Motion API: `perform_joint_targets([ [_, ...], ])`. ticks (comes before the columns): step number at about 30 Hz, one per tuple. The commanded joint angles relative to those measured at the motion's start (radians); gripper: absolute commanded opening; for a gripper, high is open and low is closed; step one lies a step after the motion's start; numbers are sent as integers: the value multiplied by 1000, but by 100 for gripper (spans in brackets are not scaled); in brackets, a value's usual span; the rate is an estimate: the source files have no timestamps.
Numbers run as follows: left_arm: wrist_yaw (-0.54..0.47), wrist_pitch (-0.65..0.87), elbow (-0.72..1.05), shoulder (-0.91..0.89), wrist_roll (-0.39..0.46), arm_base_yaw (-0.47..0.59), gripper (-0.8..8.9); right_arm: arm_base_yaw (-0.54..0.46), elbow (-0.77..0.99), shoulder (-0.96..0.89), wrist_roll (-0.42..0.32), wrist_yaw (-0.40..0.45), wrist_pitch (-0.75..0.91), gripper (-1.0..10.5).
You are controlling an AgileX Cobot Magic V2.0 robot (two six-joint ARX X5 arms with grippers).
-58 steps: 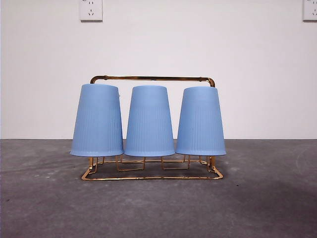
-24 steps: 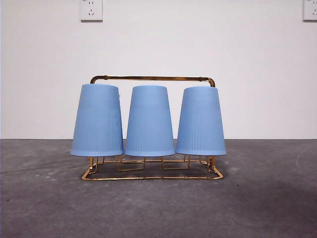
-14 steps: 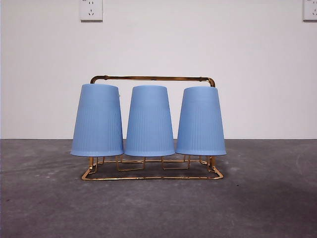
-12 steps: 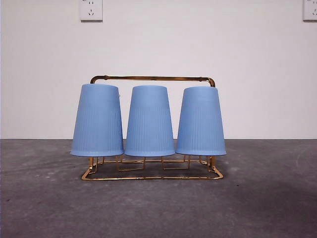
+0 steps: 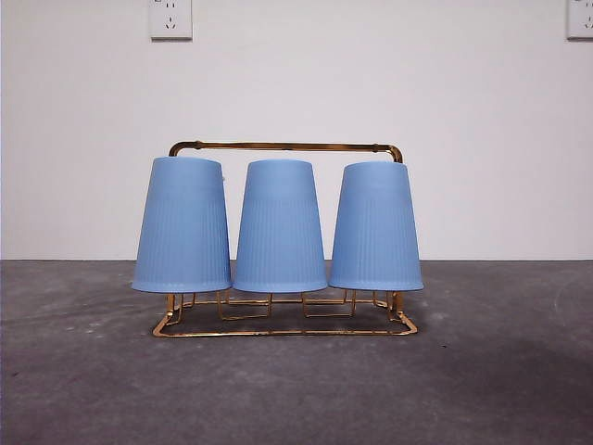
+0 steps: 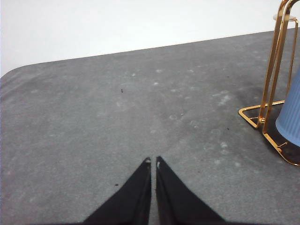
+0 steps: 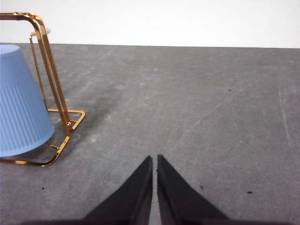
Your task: Pick the top cup and place it on cupholder, pick up the mid cup and place it on cupholder, last pick the bottom cup and place it on cupholder.
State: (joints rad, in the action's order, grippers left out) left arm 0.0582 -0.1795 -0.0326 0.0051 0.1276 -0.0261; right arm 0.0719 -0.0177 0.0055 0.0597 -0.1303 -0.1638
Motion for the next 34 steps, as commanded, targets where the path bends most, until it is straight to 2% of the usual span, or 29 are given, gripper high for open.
perform_joint_targets([
  [1,2,-7,20,-2,-9,3,9,0,6,-2,11,0,6,11],
  [34,2,-7,20,-2,-9,3,9,0,6,-2,11,0,6,11],
])
